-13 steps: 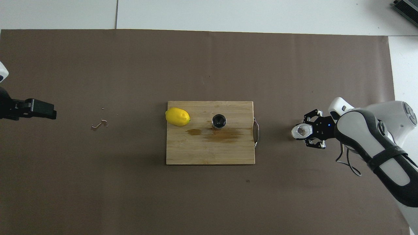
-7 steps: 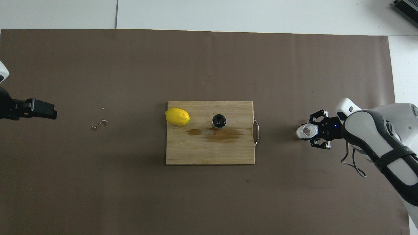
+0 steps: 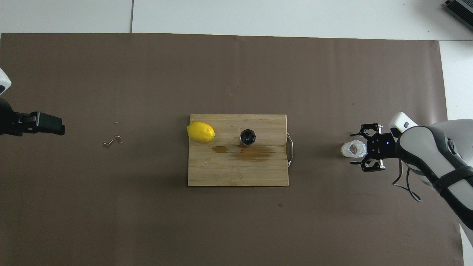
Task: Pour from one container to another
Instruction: 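Lower the white cup onto the table and open the right gripper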
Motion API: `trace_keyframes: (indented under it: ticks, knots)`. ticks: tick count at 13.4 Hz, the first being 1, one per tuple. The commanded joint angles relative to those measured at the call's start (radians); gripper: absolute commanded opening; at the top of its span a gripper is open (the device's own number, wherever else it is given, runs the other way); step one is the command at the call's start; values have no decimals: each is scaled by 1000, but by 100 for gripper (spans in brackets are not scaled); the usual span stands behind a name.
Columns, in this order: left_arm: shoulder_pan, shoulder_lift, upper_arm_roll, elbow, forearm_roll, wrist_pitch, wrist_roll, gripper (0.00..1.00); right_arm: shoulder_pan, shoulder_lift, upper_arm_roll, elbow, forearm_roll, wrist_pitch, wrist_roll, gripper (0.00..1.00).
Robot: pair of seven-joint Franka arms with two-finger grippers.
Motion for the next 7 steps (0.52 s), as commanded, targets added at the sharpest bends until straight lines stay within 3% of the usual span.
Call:
trace_keyframes:
  ticks: [1,4,7]
  knots:
    - [-13,-6,6,-5,7,-6,8,100,-13,-70,9,-20,-4,5,23,100]
    - [-12,-6,7,-5,7,-5,7,100,1,-152,9,-14,-29,1,171,100]
    - [-10,-6,7,-5,7,-5,8,100,22,-196,11,18,-131,-53,403,100]
